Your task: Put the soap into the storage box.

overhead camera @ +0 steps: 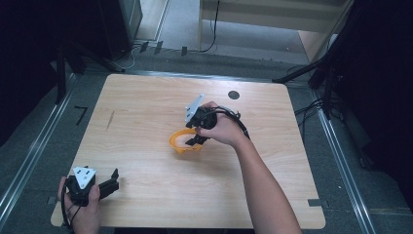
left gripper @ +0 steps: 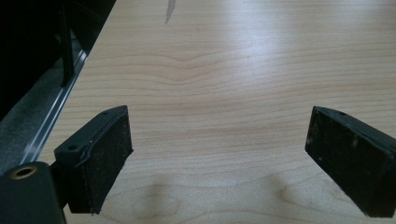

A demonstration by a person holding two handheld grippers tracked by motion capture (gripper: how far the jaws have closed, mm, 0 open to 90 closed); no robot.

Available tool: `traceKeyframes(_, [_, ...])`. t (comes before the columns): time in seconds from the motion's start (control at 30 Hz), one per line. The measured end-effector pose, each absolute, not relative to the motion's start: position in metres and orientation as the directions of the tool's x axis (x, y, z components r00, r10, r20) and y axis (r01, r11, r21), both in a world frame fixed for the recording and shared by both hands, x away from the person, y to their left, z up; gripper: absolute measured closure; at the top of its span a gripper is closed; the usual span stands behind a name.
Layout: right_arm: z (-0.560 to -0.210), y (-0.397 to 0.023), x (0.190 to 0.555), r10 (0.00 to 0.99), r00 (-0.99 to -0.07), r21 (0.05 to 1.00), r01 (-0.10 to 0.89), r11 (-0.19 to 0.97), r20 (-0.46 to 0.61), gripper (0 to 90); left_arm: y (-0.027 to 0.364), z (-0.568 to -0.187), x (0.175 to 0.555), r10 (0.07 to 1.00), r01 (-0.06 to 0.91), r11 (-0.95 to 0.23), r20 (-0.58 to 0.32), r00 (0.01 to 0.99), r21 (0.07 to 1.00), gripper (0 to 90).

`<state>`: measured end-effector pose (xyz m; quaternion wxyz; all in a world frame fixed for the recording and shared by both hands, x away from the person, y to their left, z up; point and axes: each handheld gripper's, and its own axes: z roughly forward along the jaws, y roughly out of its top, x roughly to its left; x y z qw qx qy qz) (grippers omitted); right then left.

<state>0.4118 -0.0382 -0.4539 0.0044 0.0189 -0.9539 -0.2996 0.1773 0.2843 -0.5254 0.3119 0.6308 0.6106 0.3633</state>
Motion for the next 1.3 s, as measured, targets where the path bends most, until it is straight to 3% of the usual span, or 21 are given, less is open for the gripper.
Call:
traceKeyframes(0.57, [-0.454, -0.094, 0.4, 0.094, -0.995, 0.643, 0.085, 0.761, 0.02, 24.1, 0.283, -0.525, 0.178, 0.996, 0.549, -0.066, 0.088, -0.013, 0.834, 7.6])
traceKeyframes(1.3, [-0.482, -0.145, 0.362, 0.269, -0.961, 0.631, 0.249, 0.735, 0.066, 14.4, 0.283, -0.525, 0.177, 0.996, 0.548, -0.068, 0.09, -0.013, 0.834, 7.6])
